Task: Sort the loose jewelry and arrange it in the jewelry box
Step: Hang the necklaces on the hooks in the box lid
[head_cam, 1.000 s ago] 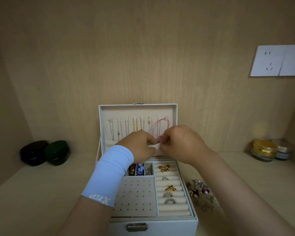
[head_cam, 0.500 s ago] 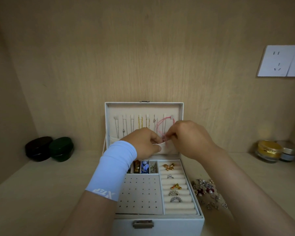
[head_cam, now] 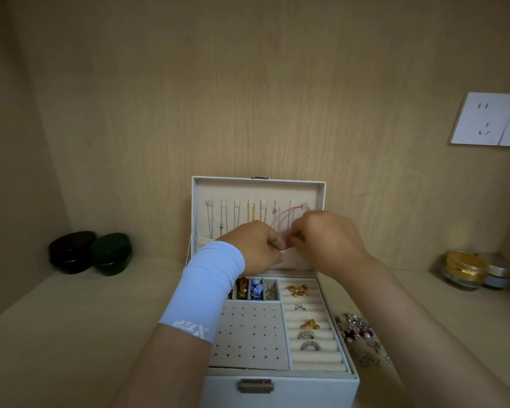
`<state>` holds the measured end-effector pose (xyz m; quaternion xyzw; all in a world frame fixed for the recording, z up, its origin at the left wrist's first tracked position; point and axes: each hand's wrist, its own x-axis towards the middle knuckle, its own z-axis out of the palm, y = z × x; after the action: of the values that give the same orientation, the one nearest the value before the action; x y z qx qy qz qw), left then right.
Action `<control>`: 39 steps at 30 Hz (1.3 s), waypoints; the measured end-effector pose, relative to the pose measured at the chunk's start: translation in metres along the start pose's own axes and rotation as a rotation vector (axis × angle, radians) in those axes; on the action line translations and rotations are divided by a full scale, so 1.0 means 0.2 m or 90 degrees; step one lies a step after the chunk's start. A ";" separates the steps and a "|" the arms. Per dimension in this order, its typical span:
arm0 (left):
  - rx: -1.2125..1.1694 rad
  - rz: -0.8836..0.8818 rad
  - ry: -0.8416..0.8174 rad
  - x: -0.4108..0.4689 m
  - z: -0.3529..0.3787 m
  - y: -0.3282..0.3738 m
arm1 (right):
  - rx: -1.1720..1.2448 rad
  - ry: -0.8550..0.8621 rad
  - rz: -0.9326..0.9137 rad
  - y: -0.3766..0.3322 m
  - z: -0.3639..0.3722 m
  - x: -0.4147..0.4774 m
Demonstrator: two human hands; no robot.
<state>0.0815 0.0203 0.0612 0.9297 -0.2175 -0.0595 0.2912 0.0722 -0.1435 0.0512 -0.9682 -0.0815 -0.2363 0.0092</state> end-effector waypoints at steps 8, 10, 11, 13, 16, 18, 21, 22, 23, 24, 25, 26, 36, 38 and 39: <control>-0.006 0.028 -0.004 0.00 -0.01 -0.02 | -0.066 -0.070 0.015 -0.03 -0.12 0.02; -0.002 0.030 -0.008 0.00 -0.01 -0.02 | -0.034 0.020 -0.028 -0.05 -0.13 -0.02; 0.000 0.033 -0.008 0.00 -0.02 -0.02 | -0.026 0.009 -0.051 -0.06 -0.12 -0.03; 0.003 0.033 -0.006 0.00 -0.02 -0.01 | -0.042 -0.078 -0.065 -0.06 -0.07 -0.04; -0.002 0.022 -0.004 0.00 -0.01 -0.01 | -0.068 -0.121 -0.001 -0.01 -0.01 -0.04; 0.010 0.015 -0.004 0.00 -0.01 -0.01 | -0.043 -0.145 0.038 0.01 0.02 -0.03; 0.039 0.012 0.017 0.01 0.00 0.00 | 0.040 -0.235 0.064 0.03 0.04 -0.01; 0.048 0.011 0.030 0.01 0.01 0.00 | 0.071 -0.245 0.059 0.04 0.03 0.00; 0.061 0.010 0.042 0.02 0.02 0.00 | 0.111 -0.220 0.055 0.05 0.02 0.00; 0.077 0.013 0.052 0.02 0.04 0.00 | 0.151 -0.173 0.059 0.06 0.00 -0.01; 0.094 0.019 0.062 0.03 0.05 0.00 | 0.171 -0.108 0.063 0.07 -0.01 -0.01; 0.113 0.026 0.071 0.04 0.06 0.00 | 0.154 -0.054 0.063 0.08 -0.01 -0.02; 0.314 0.079 0.162 0.05 0.14 0.01 | 0.078 -0.217 -0.004 0.09 -0.03 -0.02; 0.254 0.089 0.159 0.03 0.14 -0.01 | 0.155 -0.166 0.015 0.11 -0.06 -0.02; 0.219 0.092 0.156 0.02 0.14 -0.02 | 0.166 -0.130 0.021 0.12 -0.07 -0.03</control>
<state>0.0800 0.0066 0.0359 0.9479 -0.2537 0.1132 0.1562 0.0645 -0.1683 0.0614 -0.9789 -0.0960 -0.1242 0.1307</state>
